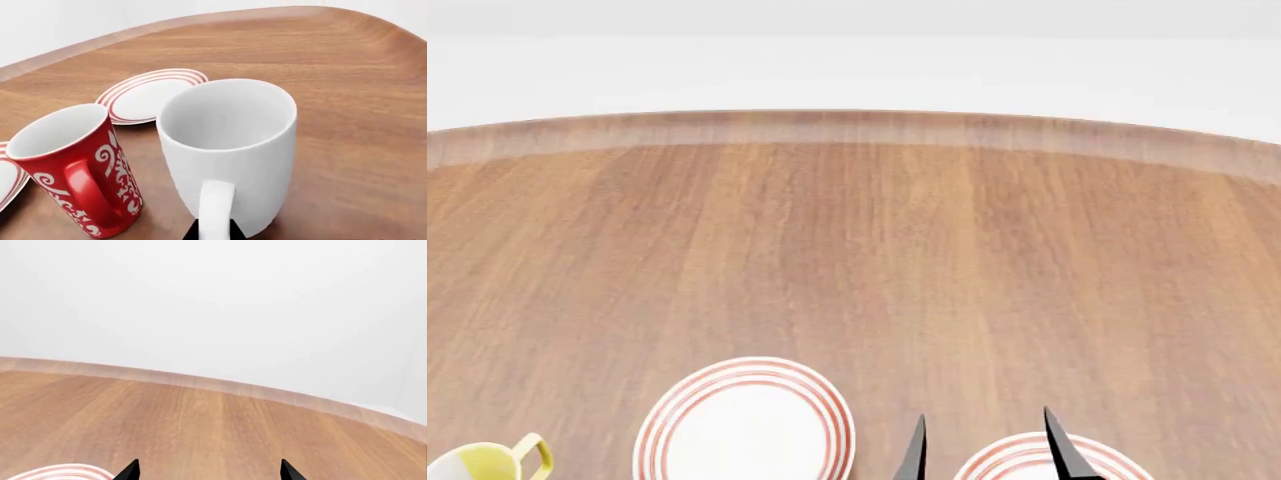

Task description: Put the white mug on the left plate.

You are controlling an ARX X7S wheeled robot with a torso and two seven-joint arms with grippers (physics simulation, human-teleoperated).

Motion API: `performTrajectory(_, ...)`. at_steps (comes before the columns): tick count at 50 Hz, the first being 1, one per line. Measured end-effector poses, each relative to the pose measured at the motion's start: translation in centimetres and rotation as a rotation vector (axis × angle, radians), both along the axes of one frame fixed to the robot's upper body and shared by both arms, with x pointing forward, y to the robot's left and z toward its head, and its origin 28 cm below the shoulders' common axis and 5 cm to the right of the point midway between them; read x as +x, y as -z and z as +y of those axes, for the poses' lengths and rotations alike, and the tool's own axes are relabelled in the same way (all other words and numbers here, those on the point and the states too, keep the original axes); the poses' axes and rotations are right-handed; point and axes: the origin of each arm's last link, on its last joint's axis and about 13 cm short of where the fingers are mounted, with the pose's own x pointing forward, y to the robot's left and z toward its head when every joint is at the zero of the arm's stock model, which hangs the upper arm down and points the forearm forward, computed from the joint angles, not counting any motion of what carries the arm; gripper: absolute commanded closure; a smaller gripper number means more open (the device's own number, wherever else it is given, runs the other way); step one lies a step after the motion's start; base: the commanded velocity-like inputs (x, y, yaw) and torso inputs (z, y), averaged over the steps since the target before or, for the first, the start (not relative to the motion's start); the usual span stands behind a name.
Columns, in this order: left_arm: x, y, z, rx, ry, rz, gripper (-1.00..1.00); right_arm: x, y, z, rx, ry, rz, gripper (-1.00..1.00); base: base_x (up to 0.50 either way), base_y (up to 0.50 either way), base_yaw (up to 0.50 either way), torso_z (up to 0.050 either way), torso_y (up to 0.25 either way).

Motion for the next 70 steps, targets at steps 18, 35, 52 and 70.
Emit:
performTrajectory(18, -0.6, -0.6, 0.1, -0.014, 0.004, -0.027, 1.00, 0.0, 0.0, 0.0, 0.002, 0.000, -0.001, -1.00, 0.00, 0.00, 0.00, 0.000, 0.000)
performTrajectory(35, -2.2, -2.7, 0.2, -0.057, -0.001, -0.107, 1.00, -0.1, 0.1, -0.1, 0.012, 0.001, -0.004, -1.00, 0.00, 0.00, 0.00, 0.000, 0.000)
performTrajectory(52, -3.7, -3.2, 0.4, -0.064, -0.018, -0.130, 1.00, -0.2, 0.4, -0.2, 0.024, 0.005, -0.002, -1.00, 0.00, 0.00, 0.00, 0.000, 0.001)
performTrajectory(70, -5.1, -3.8, 1.2, -0.074, -0.056, -0.168, 1.00, -0.1, 0.3, -0.2, 0.025, 0.005, -0.003, -1.00, 0.00, 0.00, 0.00, 0.000, 0.000)
